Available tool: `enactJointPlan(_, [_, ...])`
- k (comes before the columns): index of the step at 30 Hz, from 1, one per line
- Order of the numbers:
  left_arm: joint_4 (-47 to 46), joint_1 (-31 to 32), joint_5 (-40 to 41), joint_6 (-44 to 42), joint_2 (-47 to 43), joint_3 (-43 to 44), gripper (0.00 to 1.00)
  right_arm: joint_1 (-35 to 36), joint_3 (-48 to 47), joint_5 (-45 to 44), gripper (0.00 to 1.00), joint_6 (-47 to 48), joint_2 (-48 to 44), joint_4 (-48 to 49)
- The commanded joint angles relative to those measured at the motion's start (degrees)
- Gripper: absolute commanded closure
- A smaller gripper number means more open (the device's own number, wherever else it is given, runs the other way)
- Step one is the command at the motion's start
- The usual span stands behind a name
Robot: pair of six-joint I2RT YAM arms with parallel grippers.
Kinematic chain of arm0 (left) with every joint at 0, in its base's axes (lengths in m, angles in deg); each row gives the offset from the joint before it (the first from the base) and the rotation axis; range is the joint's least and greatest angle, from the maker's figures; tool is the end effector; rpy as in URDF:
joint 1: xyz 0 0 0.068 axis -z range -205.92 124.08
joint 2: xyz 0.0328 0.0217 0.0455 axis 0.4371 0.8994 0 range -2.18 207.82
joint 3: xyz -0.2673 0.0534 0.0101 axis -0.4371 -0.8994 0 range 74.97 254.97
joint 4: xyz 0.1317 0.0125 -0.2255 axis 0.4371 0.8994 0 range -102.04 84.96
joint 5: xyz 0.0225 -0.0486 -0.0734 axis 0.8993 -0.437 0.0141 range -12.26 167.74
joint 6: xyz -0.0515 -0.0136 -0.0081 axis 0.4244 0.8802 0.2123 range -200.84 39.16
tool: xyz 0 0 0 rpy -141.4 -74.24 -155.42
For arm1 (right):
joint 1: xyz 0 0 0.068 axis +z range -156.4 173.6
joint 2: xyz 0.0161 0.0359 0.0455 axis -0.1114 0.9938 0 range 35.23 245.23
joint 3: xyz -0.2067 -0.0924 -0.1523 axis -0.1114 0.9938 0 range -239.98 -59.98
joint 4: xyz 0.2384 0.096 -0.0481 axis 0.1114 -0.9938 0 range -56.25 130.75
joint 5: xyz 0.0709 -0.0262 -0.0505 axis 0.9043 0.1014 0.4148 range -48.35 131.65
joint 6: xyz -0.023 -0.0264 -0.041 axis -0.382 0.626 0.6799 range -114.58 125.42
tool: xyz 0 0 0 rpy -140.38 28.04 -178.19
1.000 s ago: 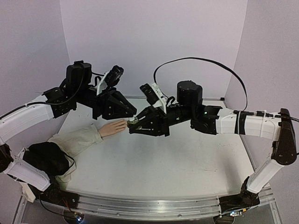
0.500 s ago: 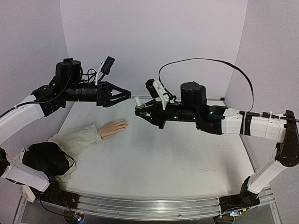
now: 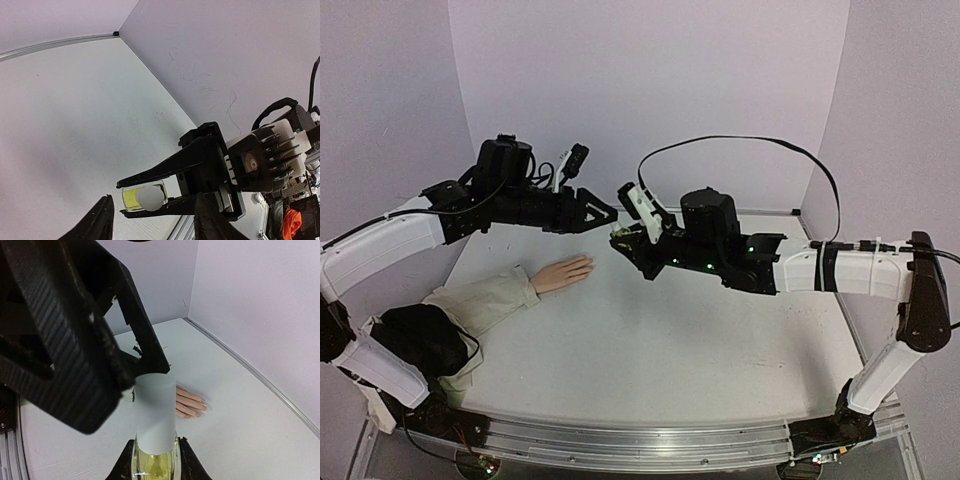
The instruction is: Paint the nails
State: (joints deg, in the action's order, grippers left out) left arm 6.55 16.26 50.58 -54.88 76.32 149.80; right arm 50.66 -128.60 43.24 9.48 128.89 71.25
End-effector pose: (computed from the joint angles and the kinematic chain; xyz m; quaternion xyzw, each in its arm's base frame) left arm 0.2214 -0.2225 0.3763 0.2434 0.7806 -0.4650 0.3395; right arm 0.2131 0.3306 0.3381 -0.3507 0.5739 0.3385 0.6581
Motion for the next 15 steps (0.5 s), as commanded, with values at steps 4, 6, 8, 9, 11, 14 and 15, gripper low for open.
enactJointPlan(4, [-1.6,1.3,2.1,0.7,2.5,4.4,0.60,0.4,-3.9,-3.3,1.00,1.1,0.5,2.7])
enactJointPlan(6, [-1.6,1.5,2.1,0.3,3.2,4.9,0.65,0.4,-4.1,-3.4,1.00,1.3,0.8,2.7])
enactJointPlan(8, [-1.6,1.9,2.1,-0.2,3.6,5.3,0.73,0.4,-4.2,-3.5,1.00,1.4,0.9,2.7])
enactJointPlan(9, [-1.6,2.1,2.1,-0.7,3.7,5.4,0.79,0.4,-4.2,-3.6,1.00,1.5,1.0,2.7])
enactJointPlan(11, [-1.5,2.3,2.0,-1.7,3.8,5.5,0.87,0.4,-4.2,-3.4,1.00,1.4,0.9,2.8])
enactJointPlan(14, [-1.5,2.4,0.4,-3.6,3.9,5.4,0.92,0.4,-3.8,-1.3,1.00,1.1,0.5,2.9])
enactJointPlan(15, [-1.6,2.4,-0.9,-4.5,3.9,5.4,0.93,0.4,-3.4,1.4,1.00,1.4,0.2,3.1])
